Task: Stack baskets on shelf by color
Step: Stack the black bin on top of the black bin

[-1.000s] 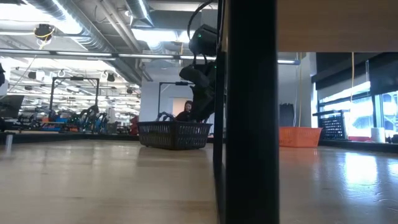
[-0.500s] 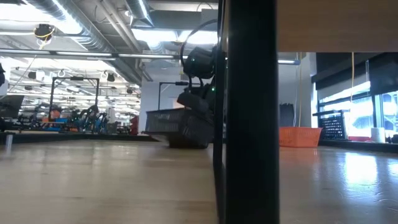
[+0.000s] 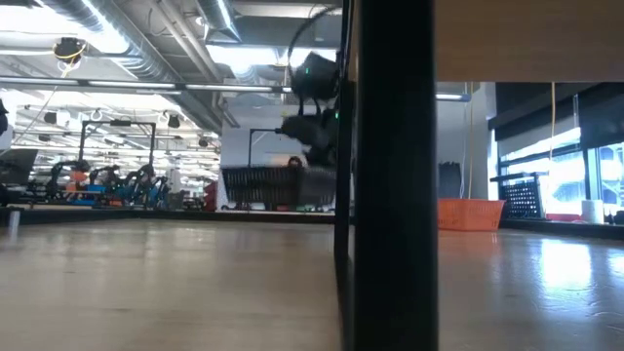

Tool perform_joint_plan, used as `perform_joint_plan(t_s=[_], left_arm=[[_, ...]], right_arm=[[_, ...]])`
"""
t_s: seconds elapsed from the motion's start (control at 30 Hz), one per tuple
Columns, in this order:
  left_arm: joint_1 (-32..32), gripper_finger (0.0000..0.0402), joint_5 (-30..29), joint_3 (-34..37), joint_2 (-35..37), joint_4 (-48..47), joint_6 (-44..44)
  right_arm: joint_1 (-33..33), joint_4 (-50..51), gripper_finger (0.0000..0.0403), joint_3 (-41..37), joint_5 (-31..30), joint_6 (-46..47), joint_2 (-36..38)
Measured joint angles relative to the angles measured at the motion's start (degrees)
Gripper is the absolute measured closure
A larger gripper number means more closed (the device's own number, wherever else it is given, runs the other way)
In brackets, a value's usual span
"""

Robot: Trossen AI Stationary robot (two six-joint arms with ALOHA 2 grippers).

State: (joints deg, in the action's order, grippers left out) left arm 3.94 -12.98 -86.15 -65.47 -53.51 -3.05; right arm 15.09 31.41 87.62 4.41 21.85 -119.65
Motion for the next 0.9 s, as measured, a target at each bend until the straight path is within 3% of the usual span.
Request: perform_joint_plan(t_s=[0.43,0.9], left_arm=[[0.01,0.0355,0.23,0.02,0.0,-2.62,1.06],[0.0,0.0355,0.21,0.02,0.0,-2.65,3.63]], right_arm=[[-3.4,18.4,0.0402,6.89,-8.72,3.14,11.73],[-13.6,52.03,0.0403,23.58,-31.47,14.67,24.84]])
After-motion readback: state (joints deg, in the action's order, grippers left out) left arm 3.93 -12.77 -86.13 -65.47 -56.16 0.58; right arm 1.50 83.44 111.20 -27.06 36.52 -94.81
